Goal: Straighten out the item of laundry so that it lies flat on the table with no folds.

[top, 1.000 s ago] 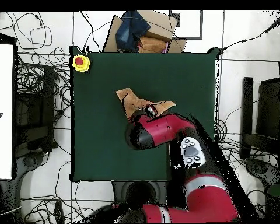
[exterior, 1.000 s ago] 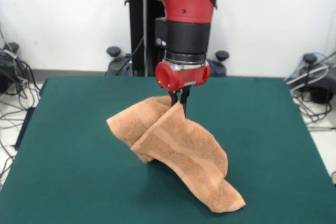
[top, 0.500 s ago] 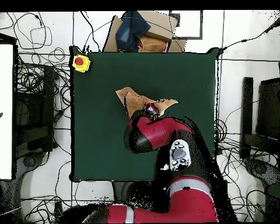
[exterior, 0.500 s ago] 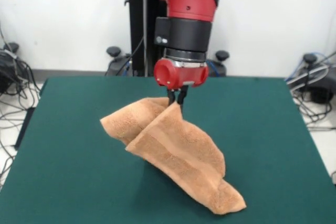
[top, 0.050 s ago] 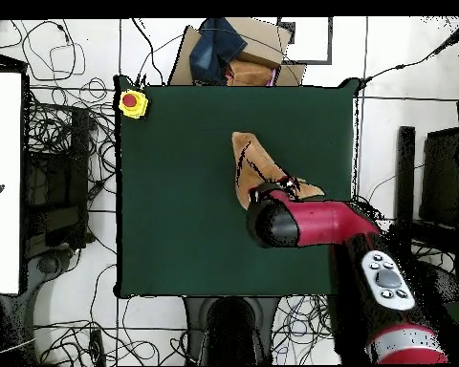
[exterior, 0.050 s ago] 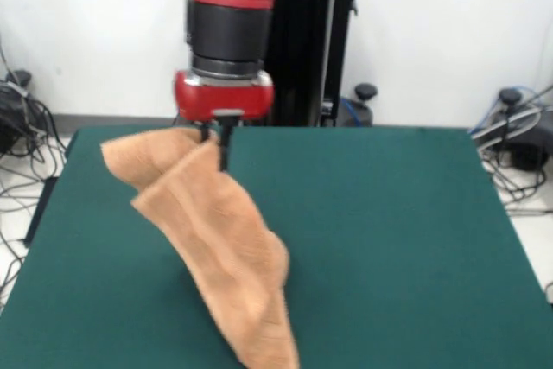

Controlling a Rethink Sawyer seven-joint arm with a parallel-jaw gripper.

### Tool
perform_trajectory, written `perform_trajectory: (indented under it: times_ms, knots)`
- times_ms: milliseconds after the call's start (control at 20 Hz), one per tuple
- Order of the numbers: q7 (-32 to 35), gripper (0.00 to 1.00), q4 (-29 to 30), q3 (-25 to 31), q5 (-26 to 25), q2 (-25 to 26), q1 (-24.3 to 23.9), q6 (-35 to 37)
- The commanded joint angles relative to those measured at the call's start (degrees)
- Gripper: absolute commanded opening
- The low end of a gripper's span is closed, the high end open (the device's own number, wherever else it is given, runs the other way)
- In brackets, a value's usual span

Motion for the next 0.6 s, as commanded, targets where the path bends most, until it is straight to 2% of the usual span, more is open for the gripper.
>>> perform_trajectory:
  times_ms: [50, 500, 600]
  knots:
    - [-3.4, 0.00, 5.8, 11.8, 2.7, -1.1, -3.0, 9.5]
    - [-0.4, 0.00, 6.0, 12.8, 0.3, 1.1, -3.6, 7.4]
    - [3.6, 0.00, 7.3, 10.6, 0.9, -0.8, -0.7, 7.0]
